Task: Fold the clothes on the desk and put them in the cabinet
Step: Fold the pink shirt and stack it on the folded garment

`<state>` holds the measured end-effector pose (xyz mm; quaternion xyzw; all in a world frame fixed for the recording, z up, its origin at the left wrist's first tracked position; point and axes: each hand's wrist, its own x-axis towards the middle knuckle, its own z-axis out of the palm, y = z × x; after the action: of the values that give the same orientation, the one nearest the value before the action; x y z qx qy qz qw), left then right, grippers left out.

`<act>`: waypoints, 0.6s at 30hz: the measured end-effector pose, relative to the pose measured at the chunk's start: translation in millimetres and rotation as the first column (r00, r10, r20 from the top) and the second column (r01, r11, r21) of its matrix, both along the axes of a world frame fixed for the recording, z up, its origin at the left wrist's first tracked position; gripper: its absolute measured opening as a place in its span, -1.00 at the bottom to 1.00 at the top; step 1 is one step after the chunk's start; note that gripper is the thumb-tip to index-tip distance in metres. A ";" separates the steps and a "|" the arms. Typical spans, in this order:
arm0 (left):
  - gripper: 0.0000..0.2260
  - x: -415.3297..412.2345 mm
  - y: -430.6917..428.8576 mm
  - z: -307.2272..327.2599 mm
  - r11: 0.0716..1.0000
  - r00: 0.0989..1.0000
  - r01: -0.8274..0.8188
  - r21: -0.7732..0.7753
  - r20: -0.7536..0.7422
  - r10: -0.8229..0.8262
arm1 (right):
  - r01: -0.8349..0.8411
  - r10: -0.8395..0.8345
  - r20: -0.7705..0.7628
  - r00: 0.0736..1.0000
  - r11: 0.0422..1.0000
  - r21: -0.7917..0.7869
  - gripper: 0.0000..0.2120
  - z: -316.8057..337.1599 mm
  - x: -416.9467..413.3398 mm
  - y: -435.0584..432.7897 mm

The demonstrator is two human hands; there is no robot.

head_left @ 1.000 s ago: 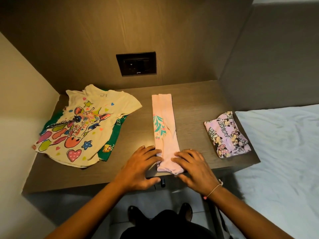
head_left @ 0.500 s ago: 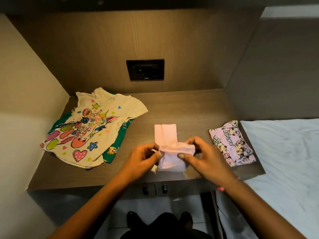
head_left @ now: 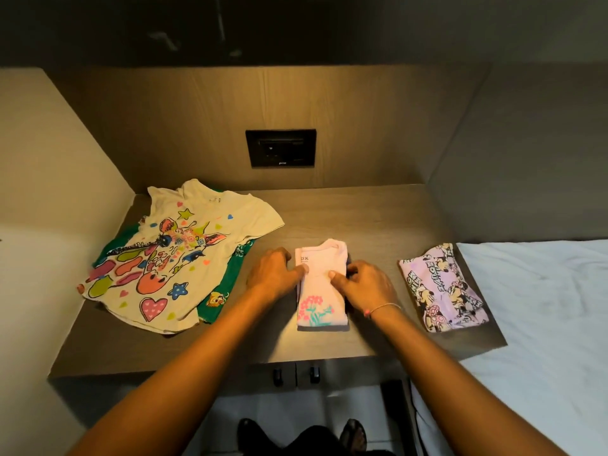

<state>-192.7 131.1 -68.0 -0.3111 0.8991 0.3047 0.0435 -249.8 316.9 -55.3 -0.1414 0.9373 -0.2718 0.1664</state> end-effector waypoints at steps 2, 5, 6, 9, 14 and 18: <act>-0.69 -3.8 4.7 -0.6 1.000 1.000 -0.011 -0.002 -0.021 0.011 | -0.006 0.006 0.000 1.000 0.995 0.097 -0.55 -5.8 15.2 -5.8; -0.85 -11.5 10.6 2.9 0.999 0.998 -0.028 0.040 -0.058 0.031 | 0.065 -0.063 -0.023 0.998 0.994 0.083 -0.60 -5.1 24.6 -16.8; -0.89 -12.0 12.0 2.6 0.997 0.997 -0.029 0.066 -0.074 0.034 | 0.086 -0.086 -0.007 0.996 0.994 0.061 -0.63 -4.0 25.5 -18.0; -0.96 -6.9 16.3 2.4 0.979 0.981 -0.038 0.202 -0.178 0.075 | 0.164 -0.159 0.065 0.985 0.983 -0.082 -0.73 -1.1 28.4 -12.7; -0.77 0.6 35.4 21.8 0.779 0.947 0.105 0.617 -0.302 0.111 | 0.337 -0.247 0.230 0.941 0.727 -0.598 -0.77 18.1 33.8 14.2; -0.69 -14.3 81.1 44.2 0.664 0.939 0.232 0.711 -0.342 0.038 | 0.325 -0.308 0.142 0.941 0.700 -0.636 -0.63 41.4 19.5 71.2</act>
<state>-207.0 212.1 -23.9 -0.1623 0.7066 0.6879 0.0327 -230.4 388.1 -13.9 -0.0241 0.7918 -0.6064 0.0691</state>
